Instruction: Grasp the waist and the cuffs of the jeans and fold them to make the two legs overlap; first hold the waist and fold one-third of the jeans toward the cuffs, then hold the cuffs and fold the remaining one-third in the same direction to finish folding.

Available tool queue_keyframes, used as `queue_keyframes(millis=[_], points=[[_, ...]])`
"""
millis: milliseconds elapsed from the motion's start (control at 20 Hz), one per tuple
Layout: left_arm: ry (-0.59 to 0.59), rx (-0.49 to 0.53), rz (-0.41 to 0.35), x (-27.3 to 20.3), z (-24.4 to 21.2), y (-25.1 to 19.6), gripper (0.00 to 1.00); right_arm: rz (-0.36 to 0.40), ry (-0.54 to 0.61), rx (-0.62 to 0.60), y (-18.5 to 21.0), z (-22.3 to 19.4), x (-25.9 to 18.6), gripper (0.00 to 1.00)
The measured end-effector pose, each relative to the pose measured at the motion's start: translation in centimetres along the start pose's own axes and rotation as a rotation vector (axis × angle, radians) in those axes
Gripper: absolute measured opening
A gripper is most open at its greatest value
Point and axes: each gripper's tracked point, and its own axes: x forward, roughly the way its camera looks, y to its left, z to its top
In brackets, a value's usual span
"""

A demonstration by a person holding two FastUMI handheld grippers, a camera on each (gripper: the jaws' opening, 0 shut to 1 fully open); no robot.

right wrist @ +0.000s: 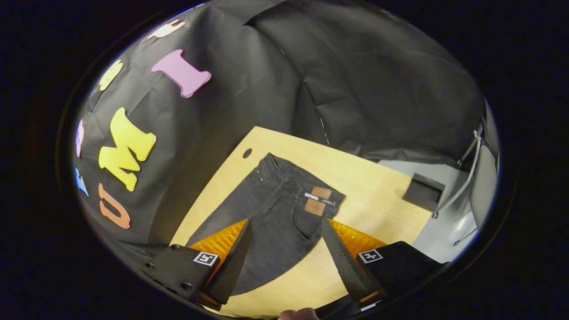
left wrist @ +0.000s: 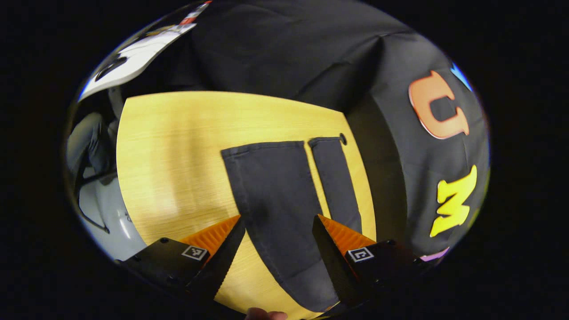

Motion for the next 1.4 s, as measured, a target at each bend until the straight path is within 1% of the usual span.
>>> queue_keyframes(millis=[50,100,250,300,350,400,500,550,600,650,700,750,800,850,900,950,1000,1100,1150,1200,1250,1300,1350,1400], points=[[0.015,-0.025,0.011,0.3,0.6,0.9,0.99,0.0,0.022,0.015,-0.3,-0.7,0.2,0.98],[0.026,-0.047,0.016,0.8,0.3,0.8,0.99,-0.006,0.036,0.027,-0.5,-1.0,0.2,0.98],[0.026,-0.063,0.036,3.3,1.4,1.9,0.99,-0.015,0.049,0.037,-0.7,-1.2,0.5,0.98],[0.031,-0.06,0.047,3.8,1.4,2.2,1.0,-0.021,0.047,0.033,-0.9,-1.3,0.5,0.92],[0.038,-0.058,0.06,4.4,1.4,2.4,1.0,-0.028,0.047,0.026,-1.2,-1.5,0.4,0.98],[0.034,-0.056,0.061,4.4,1.7,2.2,1.0,-0.032,0.046,0.023,-1.3,-1.6,0.5,0.98],[0.028,-0.037,0.049,5.5,1.9,1.5,0.95,-0.038,0.052,0.024,-1.7,-2.0,0.8,0.98],[0.027,-0.034,0.04,5.7,2.0,1.2,0.95,-0.045,0.062,0.032,-1.8,-2.2,0.8,0.92],[0.022,-0.031,0.029,6.0,2.1,0.8,0.95,-0.047,0.071,0.047,-1.9,-2.4,1.0,0.98],[0.025,-0.025,0.016,6.3,2.1,0.3,0.95,-0.048,0.081,0.065,-2.1,-2.7,1.4,0.92],[0.026,-0.02,0.001,6.7,2.0,-0.3,0.95,-0.047,0.088,0.085,-2.2,-2.9,2.0,0.92],[0.034,-0.014,-0.008,6.9,2.1,-0.7,0.95,-0.045,0.095,0.104,-2.4,-3.2,2.8,0.98],[0.043,-0.007,-0.007,7.4,2.0,-0.9,0.94,-0.046,0.098,0.121,-2.5,-3.2,3.4,0.98],[0.048,-0.002,-0.012,7.7,2.0,-1.2,1.0,-0.05,0.102,0.14,-2.6,-3.1,3.9,0.98],[0.058,-0.003,-0.014,8.0,1.7,-1.4,0.86,-0.053,0.104,0.164,-2.9,-3.1,4.6,0.92],[0.058,-0.011,-0.012,8.3,2.0,-1.4,0.84,-0.054,0.11,0.182,-3.1,-3.2,5.4,0.92],[0.063,-0.02,-0.002,8.3,2.1,-1.2,0.78,-0.053,0.112,0.189,-3.2,-3.2,5.9,0.98],[0.06,-0.03,0.031,8.8,2.4,-0.7,0.72,-0.073,0.128,0.215,-3.9,-3.7,7.4,0.98],[0.062,-0.035,0.038,8.8,2.2,-0.8,0.57,-0.075,0.133,0.237,-3.7,-3.9,7.9,0.98],[0.064,-0.039,0.041,8.9,2.2,-0.8,0.46,-0.08,0.136,0.251,-3.7,-4.0,8.6,0.98],[0.073,-0.041,0.043,9.3,2.0,-0.7,0.41,-0.078,0.133,0.26,-3.5,-3.9,8.9,0.98],[0.076,-0.043,0.044,9.4,2.0,-0.8,0.33,-0.076,0.127,0.26,-3.1,-3.6,9.4,0.98],[0.08,-0.043,0.051,9.7,1.8,-0.8,0.3,-0.08,0.122,0.255,-3.0,-3.4,9.6,0.97],[0.085,-0.042,0.057,9.6,1.9,-0.7,0.24,-0.083,0.126,0.251,-2.7,-3.3,10.1,0.97]])
